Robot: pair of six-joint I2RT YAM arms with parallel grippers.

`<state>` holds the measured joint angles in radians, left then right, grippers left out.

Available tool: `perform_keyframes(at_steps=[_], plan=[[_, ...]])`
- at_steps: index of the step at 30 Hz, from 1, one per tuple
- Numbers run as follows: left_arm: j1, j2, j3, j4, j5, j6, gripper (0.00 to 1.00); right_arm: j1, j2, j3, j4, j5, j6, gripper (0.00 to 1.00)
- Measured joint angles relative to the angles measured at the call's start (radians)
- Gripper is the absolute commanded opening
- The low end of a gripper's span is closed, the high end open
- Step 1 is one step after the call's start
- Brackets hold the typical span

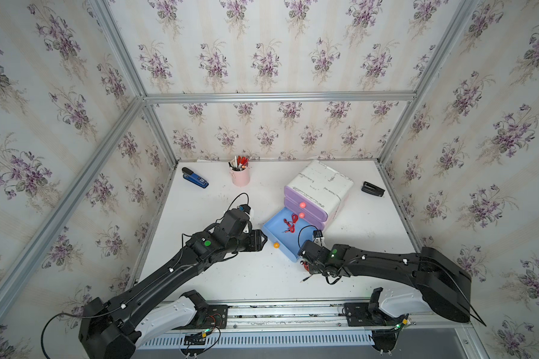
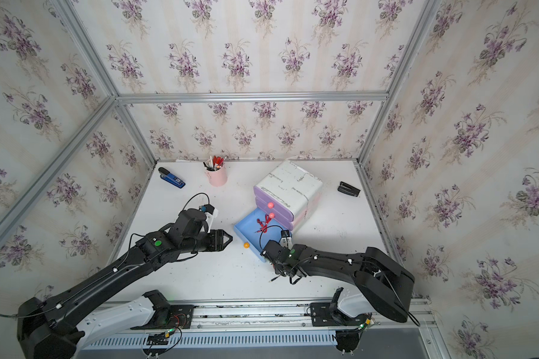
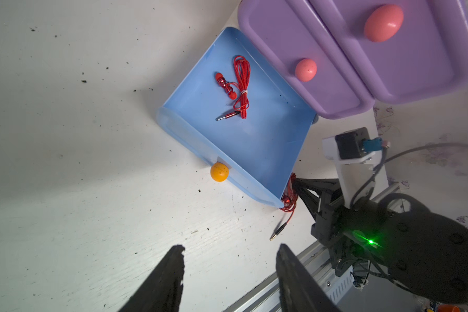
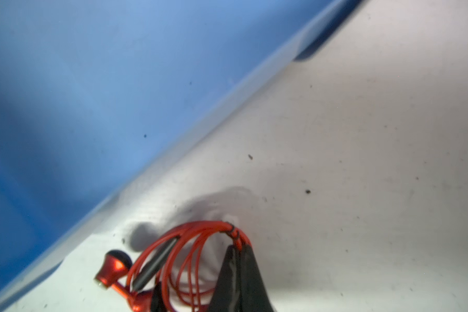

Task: Place the wired earphones into the drawer by color
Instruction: Pick up the wired earphones from the center of the board, then place the wired earphones in the drawer.

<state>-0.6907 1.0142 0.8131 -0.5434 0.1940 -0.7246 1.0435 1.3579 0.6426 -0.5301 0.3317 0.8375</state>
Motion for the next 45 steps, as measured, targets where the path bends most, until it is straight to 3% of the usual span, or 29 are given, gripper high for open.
perform_keyframes(at_steps=[10, 19, 24, 31, 37, 45], plan=[[0.010, -0.036, -0.063, -0.047, -0.072, -0.016, 0.58, 0.097, -0.185, 0.018, -0.170, -0.008, 0.058, 0.00], [0.016, -0.031, -0.142, -0.062, -0.089, -0.068, 0.59, 0.134, -0.299, 0.227, -0.342, 0.016, 0.089, 0.00], [0.016, -0.014, -0.172, -0.036, -0.078, -0.087, 0.59, 0.112, -0.196, 0.435, -0.374, 0.041, 0.024, 0.00], [0.015, 0.007, -0.202, -0.010, -0.058, -0.100, 0.59, -0.027, -0.042, 0.613, -0.319, 0.042, -0.082, 0.00], [0.013, 0.023, -0.219, 0.028, -0.040, -0.112, 0.58, -0.083, 0.073, 0.633, -0.251, 0.045, -0.143, 0.00], [-0.010, 0.063, -0.227, 0.062, -0.016, -0.120, 0.58, -0.094, 0.140, 0.537, -0.174, 0.078, -0.183, 0.00]])
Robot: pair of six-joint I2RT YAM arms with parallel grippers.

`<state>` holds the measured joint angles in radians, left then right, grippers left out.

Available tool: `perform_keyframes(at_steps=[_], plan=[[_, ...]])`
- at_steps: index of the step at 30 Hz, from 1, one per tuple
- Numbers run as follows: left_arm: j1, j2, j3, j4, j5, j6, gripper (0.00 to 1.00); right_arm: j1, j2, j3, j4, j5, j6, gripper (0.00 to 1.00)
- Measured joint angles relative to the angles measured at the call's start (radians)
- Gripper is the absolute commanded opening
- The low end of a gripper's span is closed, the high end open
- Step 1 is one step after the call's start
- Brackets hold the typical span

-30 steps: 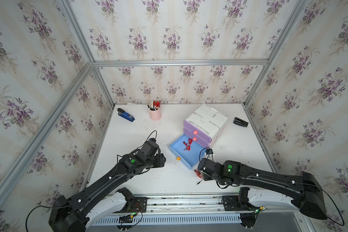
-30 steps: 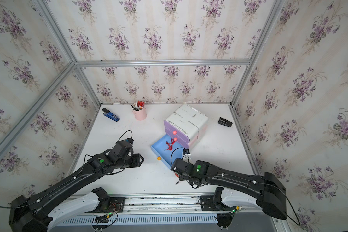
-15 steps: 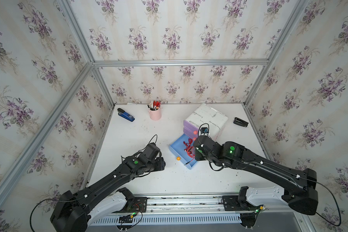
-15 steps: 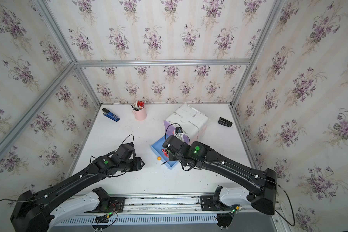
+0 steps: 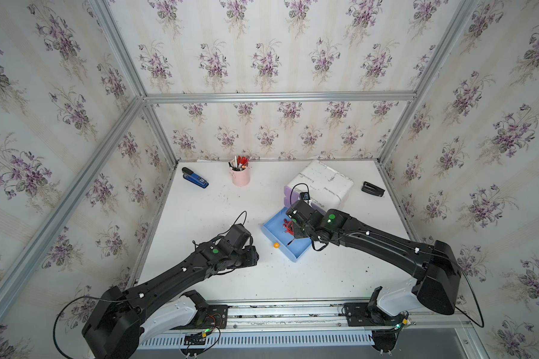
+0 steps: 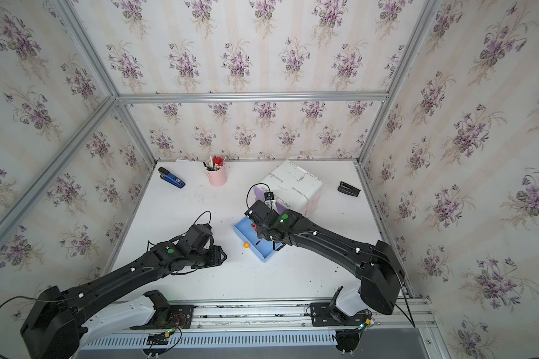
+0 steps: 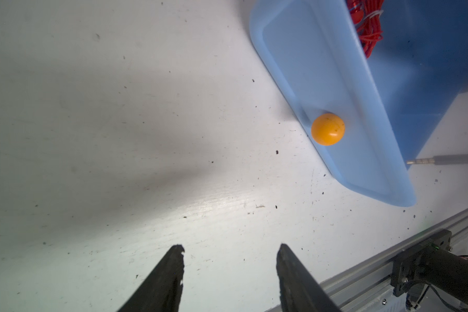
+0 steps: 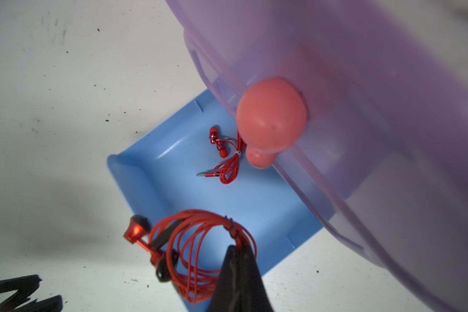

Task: Place the wired earphones into the drawer by color
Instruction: Place the wired earphones in the drawer.

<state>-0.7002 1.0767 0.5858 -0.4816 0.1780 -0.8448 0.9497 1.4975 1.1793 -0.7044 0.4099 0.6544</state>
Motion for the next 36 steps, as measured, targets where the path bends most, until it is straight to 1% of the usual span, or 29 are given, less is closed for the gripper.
perform_keyframes(at_steps=[8, 11, 19, 24, 28, 36], plan=[[-0.027, 0.031, 0.001, 0.027, 0.004, -0.011, 0.58, 0.000, 0.037, -0.074, 0.053, 0.068, -0.007, 0.00], [-0.031, 0.031, 0.001, 0.027, 0.004, -0.018, 0.58, 0.000, 0.051, -0.087, 0.067, 0.076, -0.007, 0.00], [-0.034, 0.039, 0.001, 0.029, 0.004, -0.022, 0.58, 0.006, 0.087, -0.135, 0.200, 0.099, -0.023, 0.00], [-0.063, 0.068, 0.033, 0.029, 0.001, -0.022, 0.58, 0.011, 0.103, -0.151, 0.256, 0.109, -0.021, 0.00], [-0.075, 0.097, 0.041, 0.034, -0.002, -0.018, 0.58, 0.024, 0.093, -0.159, 0.256, 0.116, 0.000, 0.00], [-0.084, 0.103, 0.044, 0.045, -0.008, -0.019, 0.58, 0.025, 0.016, -0.129, 0.149, 0.097, 0.001, 0.00]])
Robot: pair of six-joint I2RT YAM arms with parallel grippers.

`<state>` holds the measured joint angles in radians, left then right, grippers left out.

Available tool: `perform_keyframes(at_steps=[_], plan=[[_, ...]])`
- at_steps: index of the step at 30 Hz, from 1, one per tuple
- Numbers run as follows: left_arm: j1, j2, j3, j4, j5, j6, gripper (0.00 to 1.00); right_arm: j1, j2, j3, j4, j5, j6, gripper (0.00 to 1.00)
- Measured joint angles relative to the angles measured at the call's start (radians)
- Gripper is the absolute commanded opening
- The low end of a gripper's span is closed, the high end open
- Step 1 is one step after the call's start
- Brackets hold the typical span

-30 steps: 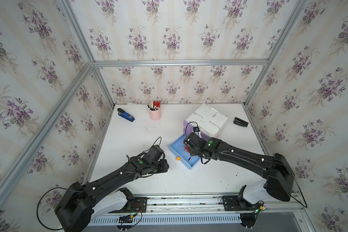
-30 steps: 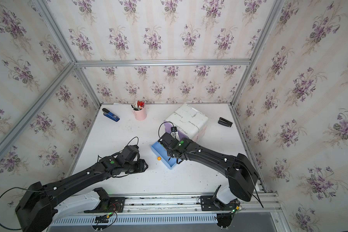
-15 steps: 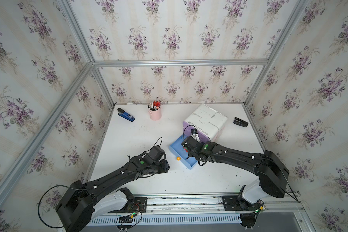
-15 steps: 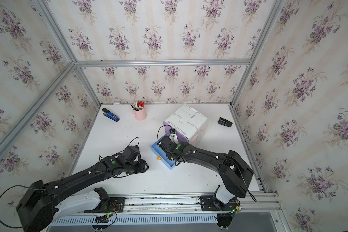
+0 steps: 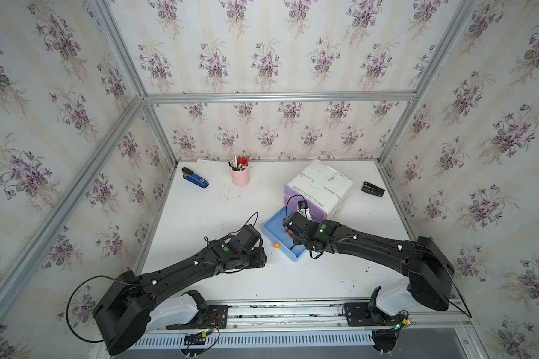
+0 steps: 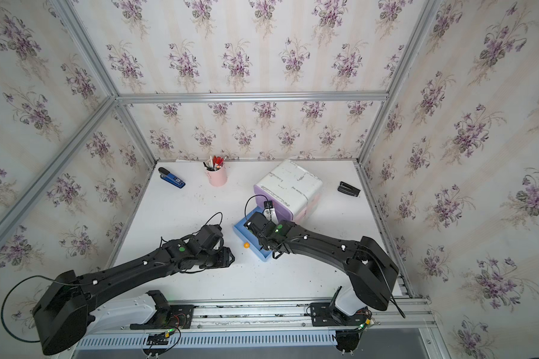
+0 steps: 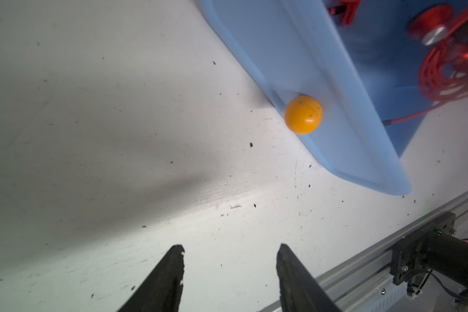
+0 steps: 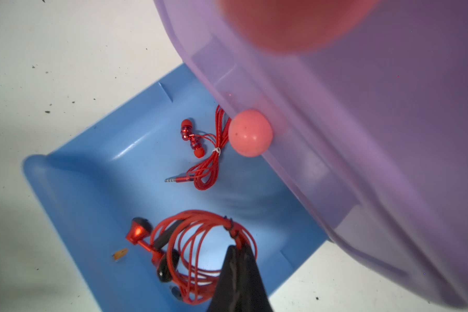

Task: Place the wired earphones into the drawer by color
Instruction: Place the wired earphones in the drawer.

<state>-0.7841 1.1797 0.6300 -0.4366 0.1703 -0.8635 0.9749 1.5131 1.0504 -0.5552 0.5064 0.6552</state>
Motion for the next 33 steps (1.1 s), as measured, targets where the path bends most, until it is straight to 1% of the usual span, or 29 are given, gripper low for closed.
perform_keyframes(at_steps=[3, 7, 11, 17, 29, 31, 33], plan=[[0.000, -0.001, 0.000, 0.003, -0.008, 0.000, 0.58, 0.001, -0.023, 0.019, -0.005, 0.000, -0.004, 0.00], [0.000, -0.006, -0.003, 0.006, -0.010, -0.003, 0.58, 0.020, -0.016, 0.023, -0.015, 0.000, -0.008, 0.00], [0.000, -0.010, -0.006, 0.006, -0.011, -0.006, 0.58, 0.044, 0.022, 0.023, -0.034, 0.014, -0.002, 0.00], [0.000, -0.016, -0.007, 0.005, -0.011, -0.006, 0.58, 0.053, 0.064, 0.031, -0.055, 0.081, 0.027, 0.00], [0.000, -0.019, -0.013, 0.005, -0.019, -0.006, 0.58, 0.079, 0.151, 0.027, -0.051, 0.080, 0.029, 0.00], [0.000, -0.019, -0.014, 0.005, -0.021, -0.006, 0.58, 0.079, 0.156, 0.027, -0.051, 0.083, 0.031, 0.06], [0.000, -0.019, -0.014, 0.005, -0.021, -0.006, 0.58, 0.080, 0.158, 0.027, -0.051, 0.083, 0.033, 0.19]])
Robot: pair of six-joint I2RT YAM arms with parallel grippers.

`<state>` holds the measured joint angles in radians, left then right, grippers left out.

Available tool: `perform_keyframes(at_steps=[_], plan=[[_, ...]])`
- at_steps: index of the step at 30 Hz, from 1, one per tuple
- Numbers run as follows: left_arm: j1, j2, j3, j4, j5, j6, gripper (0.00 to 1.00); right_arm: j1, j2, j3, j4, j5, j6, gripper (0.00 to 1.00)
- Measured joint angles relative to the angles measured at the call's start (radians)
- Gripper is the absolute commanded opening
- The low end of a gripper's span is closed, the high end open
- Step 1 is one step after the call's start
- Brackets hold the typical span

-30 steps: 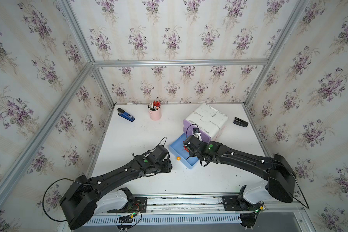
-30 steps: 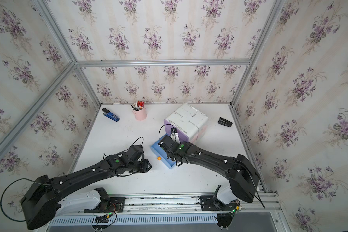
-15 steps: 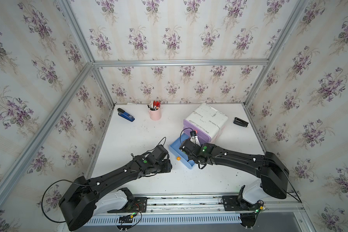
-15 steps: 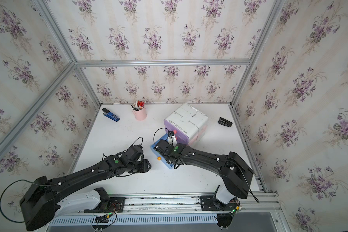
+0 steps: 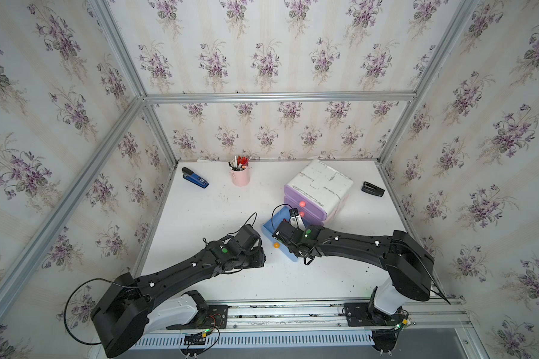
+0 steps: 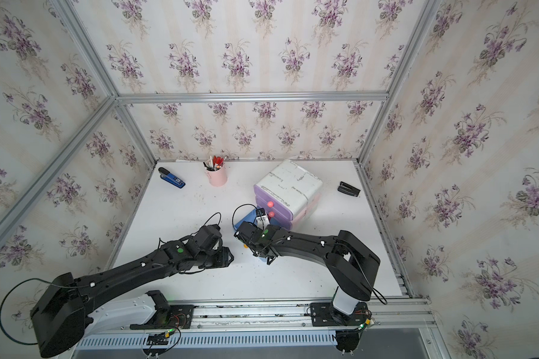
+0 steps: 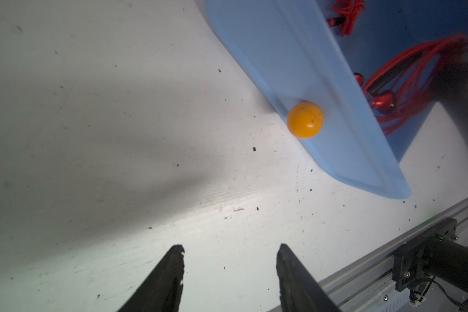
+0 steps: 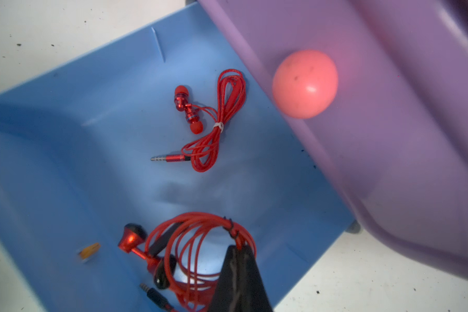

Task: Place the wired earphones into the drawer by color
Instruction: Place the wired earphones in the drawer, then close the drawer in the storage box.

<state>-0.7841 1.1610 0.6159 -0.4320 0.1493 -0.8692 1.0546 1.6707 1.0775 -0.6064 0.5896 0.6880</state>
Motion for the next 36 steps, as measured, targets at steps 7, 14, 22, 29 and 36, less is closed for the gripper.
perform_keyframes(at_steps=[7, 14, 22, 29, 36], plan=[[0.000, 0.000, -0.002, 0.000, 0.000, 0.000, 0.58, 0.001, 0.007, -0.006, 0.006, -0.001, 0.000, 0.32], [-0.006, 0.000, -0.014, 0.018, 0.013, 0.003, 0.58, 0.001, -0.021, 0.019, -0.013, -0.003, 0.000, 0.36], [-0.027, -0.004, -0.143, 0.211, 0.075, -0.095, 0.58, -0.032, -0.237, 0.160, -0.014, -0.075, -0.072, 0.41], [-0.028, 0.079, -0.121, 0.319, 0.078, -0.151, 0.56, -0.558, -0.310, 0.385, 0.003, -0.282, -0.177, 0.45], [-0.028, 0.169, -0.053, 0.342, 0.063, -0.143, 0.56, -0.942, -0.042, 0.664, -0.021, -0.525, -0.244, 0.45]])
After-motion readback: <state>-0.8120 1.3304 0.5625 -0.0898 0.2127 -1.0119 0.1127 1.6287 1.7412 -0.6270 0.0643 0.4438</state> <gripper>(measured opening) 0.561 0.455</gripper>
